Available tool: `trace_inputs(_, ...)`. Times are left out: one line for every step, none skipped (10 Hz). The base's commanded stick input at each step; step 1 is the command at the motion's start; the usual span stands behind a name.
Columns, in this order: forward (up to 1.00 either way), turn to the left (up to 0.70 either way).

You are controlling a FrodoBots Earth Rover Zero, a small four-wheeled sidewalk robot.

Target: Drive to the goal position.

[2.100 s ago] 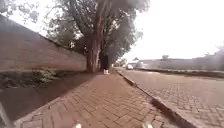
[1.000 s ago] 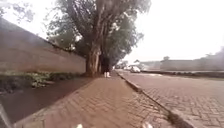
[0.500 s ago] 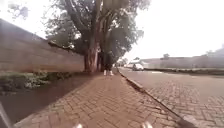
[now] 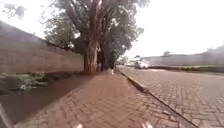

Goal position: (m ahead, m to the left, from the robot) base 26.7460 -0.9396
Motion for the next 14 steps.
trace_inputs(0.5, 0.0)
trace_inputs(0.5, 0.0)
trace_inputs(0.5, 0.0)
trace_inputs(0.5, 0.0)
trace_inputs(0.5, 0.0)
trace_inputs(0.5, 0.0)
trace_inputs(0.5, 0.0)
trace_inputs(0.5, 0.0)
trace_inputs(0.5, 0.0)
trace_inputs(0.5, 0.0)
trace_inputs(0.5, 0.0)
trace_inputs(0.5, 0.01)
trace_inputs(0.5, 0.04)
trace_inputs(0.5, 0.08)
